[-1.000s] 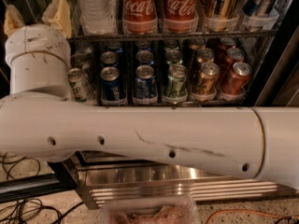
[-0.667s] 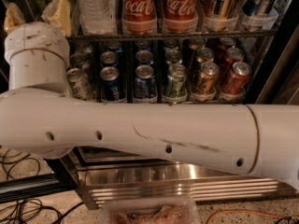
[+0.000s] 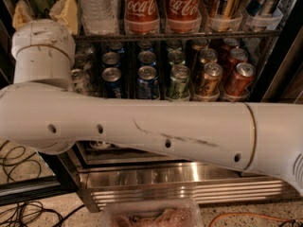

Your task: Pick green can from top shelf of fridge

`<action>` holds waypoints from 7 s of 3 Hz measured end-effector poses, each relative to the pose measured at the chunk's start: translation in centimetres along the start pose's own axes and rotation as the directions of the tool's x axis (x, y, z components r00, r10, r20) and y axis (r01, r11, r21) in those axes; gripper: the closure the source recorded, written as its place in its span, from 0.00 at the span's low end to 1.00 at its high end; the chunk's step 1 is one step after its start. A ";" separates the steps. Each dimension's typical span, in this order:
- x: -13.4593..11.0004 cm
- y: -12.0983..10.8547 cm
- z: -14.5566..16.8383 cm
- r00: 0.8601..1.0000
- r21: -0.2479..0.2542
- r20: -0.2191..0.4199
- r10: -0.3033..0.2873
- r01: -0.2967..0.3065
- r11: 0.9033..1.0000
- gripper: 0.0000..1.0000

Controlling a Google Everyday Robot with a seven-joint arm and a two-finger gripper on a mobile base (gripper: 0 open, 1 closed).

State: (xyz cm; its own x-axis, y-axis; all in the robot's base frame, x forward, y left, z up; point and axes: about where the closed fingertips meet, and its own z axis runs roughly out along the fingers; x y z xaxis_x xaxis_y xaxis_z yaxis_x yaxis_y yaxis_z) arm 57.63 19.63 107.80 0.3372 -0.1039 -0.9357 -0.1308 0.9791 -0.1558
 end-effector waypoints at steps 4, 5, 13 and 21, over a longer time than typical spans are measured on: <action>1.1 -1.8 2.1 0.999 0.067 -0.030 -0.020 0.022 0.997 0.32; 1.6 -1.6 2.4 0.999 0.059 -0.046 -0.018 0.020 0.998 0.51; -0.6 -0.8 2.4 0.997 -0.070 0.009 0.080 -0.079 0.994 1.00; 0.5 -10.8 -4.6 0.950 -0.344 -0.277 0.141 -0.235 0.909 1.00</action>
Offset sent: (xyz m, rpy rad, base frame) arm 0.0176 -0.0103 -0.0034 0.0125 0.0201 -0.0592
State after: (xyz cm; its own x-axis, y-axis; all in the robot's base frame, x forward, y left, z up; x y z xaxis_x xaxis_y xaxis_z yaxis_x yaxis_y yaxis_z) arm 54.91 8.13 107.50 0.0435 -0.0095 -0.9990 -0.5185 0.8545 -0.0307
